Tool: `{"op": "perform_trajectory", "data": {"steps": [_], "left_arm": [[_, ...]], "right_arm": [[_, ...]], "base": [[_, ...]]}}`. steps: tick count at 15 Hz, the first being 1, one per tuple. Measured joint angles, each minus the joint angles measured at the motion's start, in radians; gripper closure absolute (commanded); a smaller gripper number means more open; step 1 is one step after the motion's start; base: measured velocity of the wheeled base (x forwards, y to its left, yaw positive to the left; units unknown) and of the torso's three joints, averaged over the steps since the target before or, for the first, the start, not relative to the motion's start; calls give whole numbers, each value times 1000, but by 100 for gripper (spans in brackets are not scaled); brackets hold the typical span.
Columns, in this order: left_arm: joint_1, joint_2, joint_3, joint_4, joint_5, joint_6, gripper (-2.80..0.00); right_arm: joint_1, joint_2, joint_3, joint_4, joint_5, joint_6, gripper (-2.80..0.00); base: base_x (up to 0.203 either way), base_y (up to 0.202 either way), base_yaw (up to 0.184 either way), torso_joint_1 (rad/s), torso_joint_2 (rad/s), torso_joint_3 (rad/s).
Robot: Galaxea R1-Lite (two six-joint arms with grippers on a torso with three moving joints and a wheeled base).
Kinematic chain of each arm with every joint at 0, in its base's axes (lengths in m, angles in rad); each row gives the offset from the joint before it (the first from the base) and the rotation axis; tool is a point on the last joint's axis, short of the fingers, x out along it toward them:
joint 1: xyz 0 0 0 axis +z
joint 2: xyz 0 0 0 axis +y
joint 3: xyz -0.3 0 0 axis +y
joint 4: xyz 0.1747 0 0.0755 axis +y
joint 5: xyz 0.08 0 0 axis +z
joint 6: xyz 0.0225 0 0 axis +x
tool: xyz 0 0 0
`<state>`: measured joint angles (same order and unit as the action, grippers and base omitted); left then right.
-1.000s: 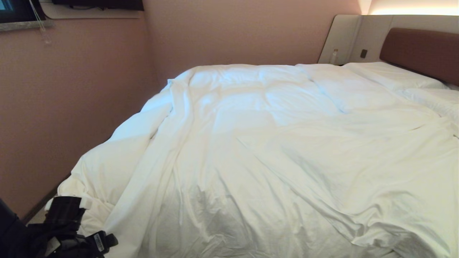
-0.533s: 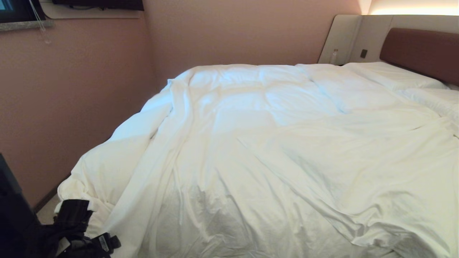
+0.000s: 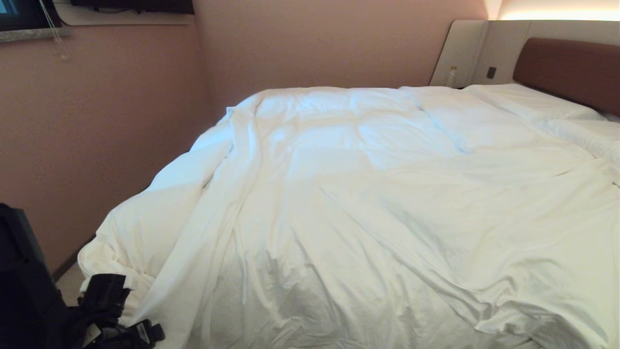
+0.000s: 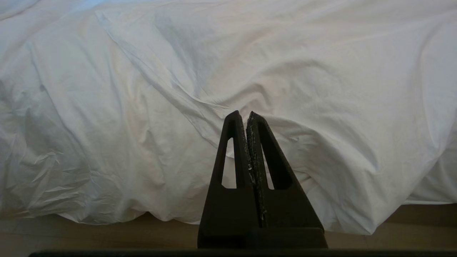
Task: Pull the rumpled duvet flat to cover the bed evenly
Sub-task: Flatten the corners of the folded blanket
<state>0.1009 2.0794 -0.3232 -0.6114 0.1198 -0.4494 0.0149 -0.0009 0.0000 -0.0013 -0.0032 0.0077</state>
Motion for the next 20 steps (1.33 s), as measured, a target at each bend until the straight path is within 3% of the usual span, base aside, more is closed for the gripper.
{"op": "perform_trajectory", "data": {"steps": [10, 14, 17, 20], "left_arm": [[4, 10, 6, -4, 0, 0, 0], [48, -63, 23, 0, 22, 4, 0], [138, -169, 47, 7, 25, 50, 0], [357, -313, 61, 14, 20, 152, 0]], "right_arm": [[0, 0, 0, 0, 0, 0, 0], [0, 0, 0, 0, 0, 0, 0], [0, 0, 0, 0, 0, 0, 0], [0, 1, 0, 0, 0, 0, 0]], "base": [[0, 0, 0, 0, 0, 0], [0, 0, 0, 0, 0, 0], [0, 0, 0, 0, 0, 0], [0, 0, 0, 0, 0, 0]]}}
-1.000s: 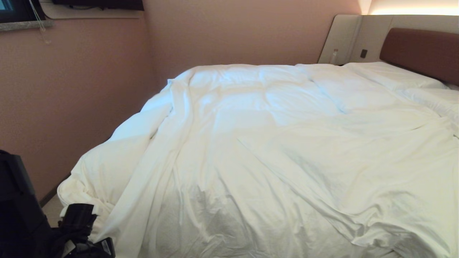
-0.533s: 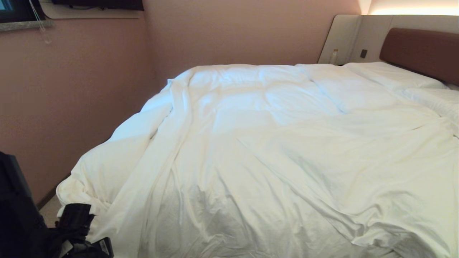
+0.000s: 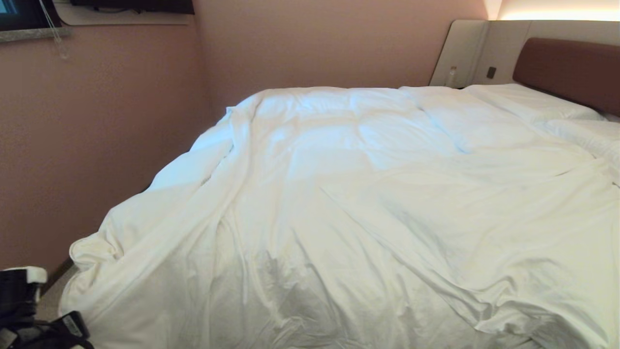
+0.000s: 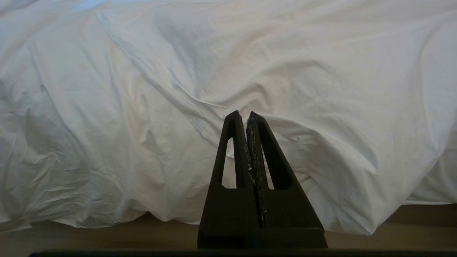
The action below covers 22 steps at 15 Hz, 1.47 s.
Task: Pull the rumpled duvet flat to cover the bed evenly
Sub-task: Flatten the corners of the folded blanket
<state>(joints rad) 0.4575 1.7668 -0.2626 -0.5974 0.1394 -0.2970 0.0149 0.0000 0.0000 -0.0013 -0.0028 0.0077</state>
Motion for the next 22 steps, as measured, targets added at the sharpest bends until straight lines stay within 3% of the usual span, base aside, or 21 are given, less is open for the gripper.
{"op": "perform_trajectory", "data": {"steps": [5, 7, 9, 14, 22], "left_arm": [[385, -145, -27, 11, -36, 183, 0], [507, -180, -86, 56, -93, 218, 0], [616, -230, -178, 170, -155, 231, 0], [805, -389, -313, 373, -303, 240, 0], [968, -382, -428, 396, -348, 282, 0]], "right_arm": [[0, 0, 0, 0, 0, -1, 0], [0, 0, 0, 0, 0, -1, 0], [0, 0, 0, 0, 0, -1, 0], [0, 0, 0, 0, 0, -1, 0], [0, 0, 0, 0, -1, -1, 0]], "base": [[0, 0, 0, 0, 0, 0], [0, 0, 0, 0, 0, 0], [0, 0, 0, 0, 0, 0], [0, 0, 0, 0, 0, 0], [0, 0, 0, 0, 0, 0]]}}
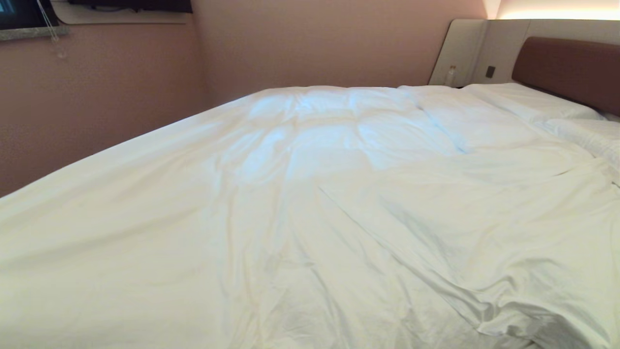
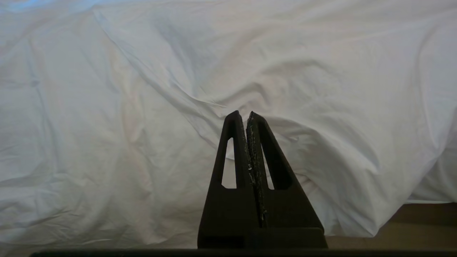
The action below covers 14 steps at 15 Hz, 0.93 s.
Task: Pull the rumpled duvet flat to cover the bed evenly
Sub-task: Flatten the corners of the folded blanket
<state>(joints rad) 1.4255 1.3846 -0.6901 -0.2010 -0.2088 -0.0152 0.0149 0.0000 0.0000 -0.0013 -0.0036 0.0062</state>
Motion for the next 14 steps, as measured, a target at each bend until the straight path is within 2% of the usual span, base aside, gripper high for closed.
{"op": "perform_trajectory", "data": {"steps": [4, 7, 14], "left_arm": [[39, 128, -8, -32, 34, 136, 0], [43, 207, -5, -70, 39, 210, 0], [23, 256, 29, -73, 34, 233, 0]], "right_arm": [[0, 0, 0, 0, 1, 0, 0], [0, 0, 0, 0, 1, 0, 0], [0, 0, 0, 0, 1, 0, 0]], "base": [[0, 0, 0, 0, 0, 0], [0, 0, 0, 0, 0, 0], [0, 0, 0, 0, 0, 0]]}}
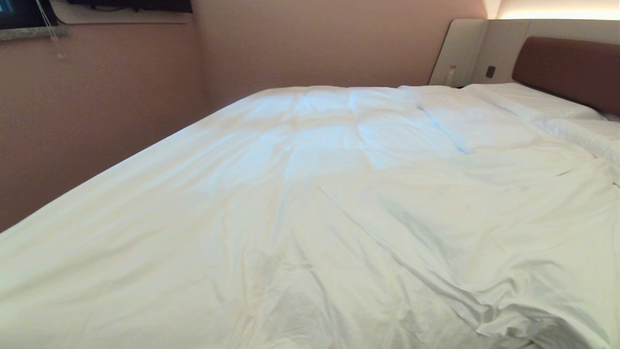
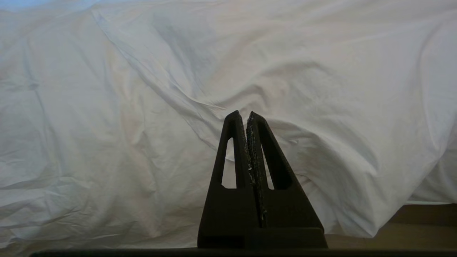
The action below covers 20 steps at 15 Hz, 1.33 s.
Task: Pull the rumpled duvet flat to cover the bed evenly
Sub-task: Flatten the corners of the folded blanket, then hold the folded corner of the quilt
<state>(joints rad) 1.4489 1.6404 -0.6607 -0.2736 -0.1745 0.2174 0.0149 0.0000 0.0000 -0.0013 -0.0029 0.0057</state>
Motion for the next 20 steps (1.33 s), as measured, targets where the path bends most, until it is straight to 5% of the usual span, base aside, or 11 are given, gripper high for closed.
{"op": "perform_trajectory", "data": {"steps": [1, 5, 9, 13, 18, 20], "left_arm": [[-1, -1, 5, 0, 0, 0, -280], [-4, -17, 6, -1, -31, -1, -280], [29, -129, 6, 6, -212, -23, -280], [50, -293, -32, 40, -417, -149, -280], [49, -540, -210, 328, -679, -332, -280], [47, -613, -250, 411, -723, -356, -280]], "right_arm": [[0, 0, 0, 0, 0, 0, 0], [0, 0, 0, 0, 0, 0, 0], [0, 0, 0, 0, 0, 0, 0], [0, 0, 0, 0, 0, 0, 0], [0, 0, 0, 0, 0, 0, 0], [0, 0, 0, 0, 0, 1, 0]], "base": [[0, 0, 0, 0, 0, 0], [0, 0, 0, 0, 0, 0], [0, 0, 0, 0, 0, 0], [0, 0, 0, 0, 0, 0], [0, 0, 0, 0, 0, 0], [0, 0, 0, 0, 0, 0]]}}
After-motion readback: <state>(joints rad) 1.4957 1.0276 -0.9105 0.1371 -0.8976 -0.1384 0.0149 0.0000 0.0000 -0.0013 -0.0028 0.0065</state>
